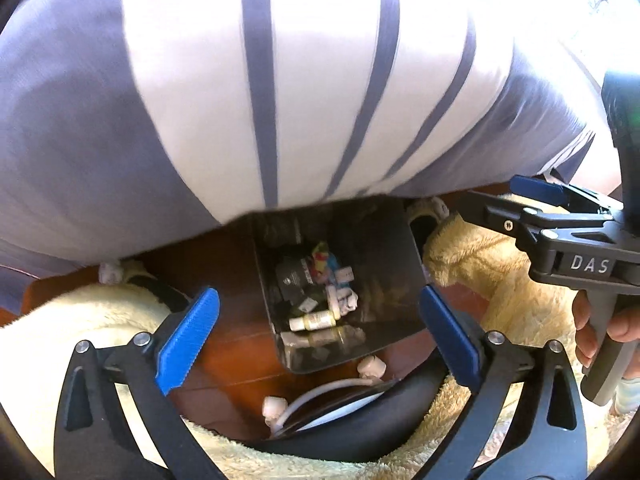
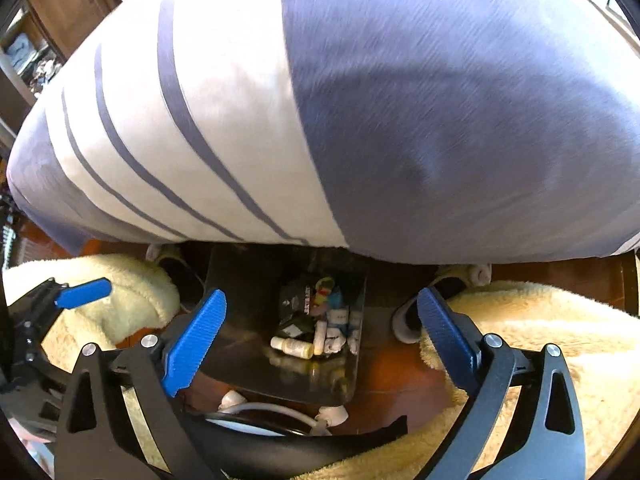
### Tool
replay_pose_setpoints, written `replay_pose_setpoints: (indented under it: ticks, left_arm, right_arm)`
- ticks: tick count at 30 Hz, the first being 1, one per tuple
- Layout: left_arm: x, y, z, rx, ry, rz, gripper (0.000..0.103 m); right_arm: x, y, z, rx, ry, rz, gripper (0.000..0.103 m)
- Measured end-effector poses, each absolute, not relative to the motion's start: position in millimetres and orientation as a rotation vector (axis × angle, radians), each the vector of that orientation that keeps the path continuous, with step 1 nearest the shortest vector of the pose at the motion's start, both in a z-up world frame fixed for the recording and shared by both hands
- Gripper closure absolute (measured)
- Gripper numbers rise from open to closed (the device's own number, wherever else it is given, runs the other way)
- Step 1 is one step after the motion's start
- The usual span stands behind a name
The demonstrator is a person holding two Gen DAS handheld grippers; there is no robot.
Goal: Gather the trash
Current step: 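Raise both open tools back over the bed toward the ribbon and clear box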
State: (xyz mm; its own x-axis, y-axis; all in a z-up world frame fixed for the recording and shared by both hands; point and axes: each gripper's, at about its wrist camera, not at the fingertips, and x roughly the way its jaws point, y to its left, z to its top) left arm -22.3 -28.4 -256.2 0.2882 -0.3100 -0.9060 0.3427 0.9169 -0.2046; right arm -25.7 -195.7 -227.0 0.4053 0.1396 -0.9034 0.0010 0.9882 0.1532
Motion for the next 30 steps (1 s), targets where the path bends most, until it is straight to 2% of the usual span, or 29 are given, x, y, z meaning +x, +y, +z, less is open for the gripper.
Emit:
replay_pose_setpoints:
  ticks: [16,30]
  left_arm:
    - [-4,4,-147,0.029,0.938,-0.344,0.008]
    - [71,18,-119,0.056,0.878,-0.277,0.008]
  right_arm:
    - [-21,-207,-138,0.109,0.939,0.078,0.004]
    - [50,-203,-90,0.035,0.846,0.052,0.004]
